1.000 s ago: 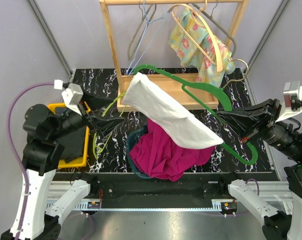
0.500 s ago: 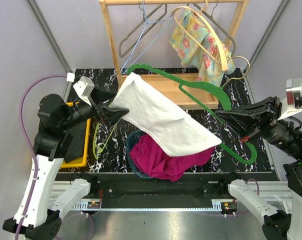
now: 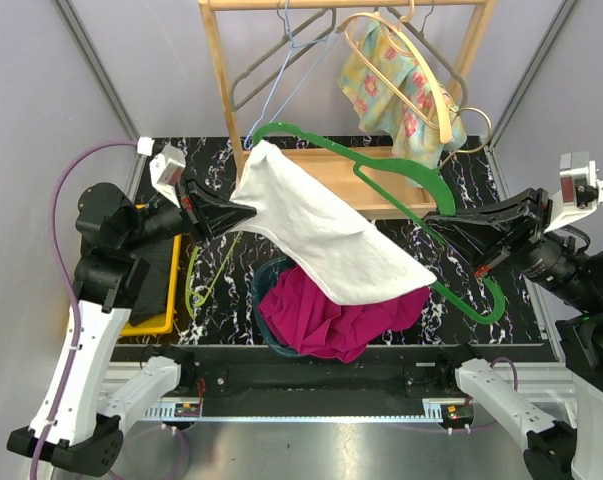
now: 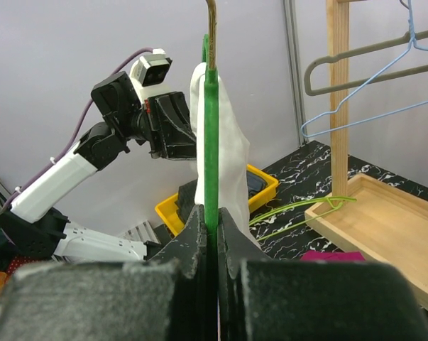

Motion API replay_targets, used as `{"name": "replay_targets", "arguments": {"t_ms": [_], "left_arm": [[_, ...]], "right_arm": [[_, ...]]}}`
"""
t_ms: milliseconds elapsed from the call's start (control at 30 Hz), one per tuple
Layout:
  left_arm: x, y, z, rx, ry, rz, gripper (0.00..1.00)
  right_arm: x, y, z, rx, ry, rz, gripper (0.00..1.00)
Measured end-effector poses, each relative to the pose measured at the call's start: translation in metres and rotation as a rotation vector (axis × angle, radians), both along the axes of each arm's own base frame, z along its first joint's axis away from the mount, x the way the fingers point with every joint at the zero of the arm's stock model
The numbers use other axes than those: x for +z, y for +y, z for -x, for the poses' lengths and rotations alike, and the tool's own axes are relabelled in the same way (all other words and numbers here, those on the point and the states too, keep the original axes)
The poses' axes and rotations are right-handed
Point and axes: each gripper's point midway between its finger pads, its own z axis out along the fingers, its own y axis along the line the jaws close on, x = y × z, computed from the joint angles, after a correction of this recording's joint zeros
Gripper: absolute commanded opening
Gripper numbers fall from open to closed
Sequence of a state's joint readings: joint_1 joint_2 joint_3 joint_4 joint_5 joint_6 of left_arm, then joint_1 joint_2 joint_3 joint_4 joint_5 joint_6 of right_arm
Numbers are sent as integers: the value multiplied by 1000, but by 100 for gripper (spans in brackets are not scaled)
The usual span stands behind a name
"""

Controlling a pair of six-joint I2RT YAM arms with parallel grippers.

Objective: Remove the skirt from the hanger

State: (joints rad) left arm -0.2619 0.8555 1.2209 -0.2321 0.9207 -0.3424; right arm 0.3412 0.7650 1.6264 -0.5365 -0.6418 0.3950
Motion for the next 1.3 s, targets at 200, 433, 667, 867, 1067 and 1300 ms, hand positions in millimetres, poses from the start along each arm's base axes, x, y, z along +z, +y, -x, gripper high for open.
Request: {"name": "replay_targets", "arguments": {"t_ms": [200, 433, 667, 867, 1067, 1300], "left_arm": [[-4, -1, 10, -41, 13, -23, 0], [7, 23, 17, 106, -132, -145, 0], [-8, 50, 24, 236, -234, -286, 0], [-22, 63, 5, 331, -217, -362, 0], [-22, 77, -8, 428, -239, -407, 0], [-31, 100, -19, 546, -239, -489, 0]], "right_arm": [[-3, -4, -6, -40, 0, -9, 0], [-17, -19, -15, -162, -32, 76, 0], [-40, -34, -26, -264, -42, 189, 0], [-47, -54, -40, -397, -67, 258, 0], [-67, -78, -58, -557, -45, 314, 0], [-59, -138, -69, -890, -55, 332, 0]]}}
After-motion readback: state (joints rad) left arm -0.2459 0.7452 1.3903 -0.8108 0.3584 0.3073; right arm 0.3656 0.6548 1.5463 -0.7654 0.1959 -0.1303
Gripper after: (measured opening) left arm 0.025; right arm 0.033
